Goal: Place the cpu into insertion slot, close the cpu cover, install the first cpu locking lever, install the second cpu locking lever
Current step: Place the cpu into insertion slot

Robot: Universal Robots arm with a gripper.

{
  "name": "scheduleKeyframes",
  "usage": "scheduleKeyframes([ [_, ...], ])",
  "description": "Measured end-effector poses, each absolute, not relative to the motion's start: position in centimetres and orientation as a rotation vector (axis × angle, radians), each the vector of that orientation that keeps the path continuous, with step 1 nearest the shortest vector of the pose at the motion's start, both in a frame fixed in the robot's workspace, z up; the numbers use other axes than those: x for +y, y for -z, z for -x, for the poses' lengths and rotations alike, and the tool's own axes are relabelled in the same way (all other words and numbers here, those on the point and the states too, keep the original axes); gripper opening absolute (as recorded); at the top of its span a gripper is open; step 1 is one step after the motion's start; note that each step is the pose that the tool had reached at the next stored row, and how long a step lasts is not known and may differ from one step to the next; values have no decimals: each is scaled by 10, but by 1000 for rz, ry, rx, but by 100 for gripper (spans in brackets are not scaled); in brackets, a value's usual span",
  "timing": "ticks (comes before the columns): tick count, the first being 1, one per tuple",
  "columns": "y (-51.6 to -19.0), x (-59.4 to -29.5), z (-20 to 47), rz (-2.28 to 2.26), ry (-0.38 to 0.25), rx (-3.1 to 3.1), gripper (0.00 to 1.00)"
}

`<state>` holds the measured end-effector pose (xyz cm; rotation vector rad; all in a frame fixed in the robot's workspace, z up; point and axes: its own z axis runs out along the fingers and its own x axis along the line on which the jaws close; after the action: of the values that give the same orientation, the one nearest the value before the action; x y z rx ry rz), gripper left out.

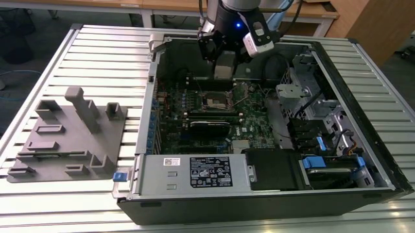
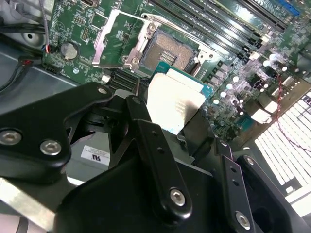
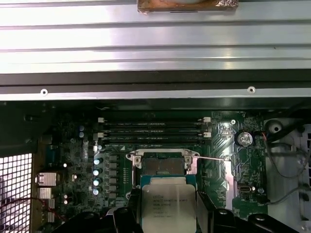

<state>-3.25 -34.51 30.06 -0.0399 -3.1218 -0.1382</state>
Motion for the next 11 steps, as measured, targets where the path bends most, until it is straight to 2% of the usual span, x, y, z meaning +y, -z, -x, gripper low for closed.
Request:
scheduleKeyframes([
  [11, -287, -345, 33, 40, 138, -3122, 54],
])
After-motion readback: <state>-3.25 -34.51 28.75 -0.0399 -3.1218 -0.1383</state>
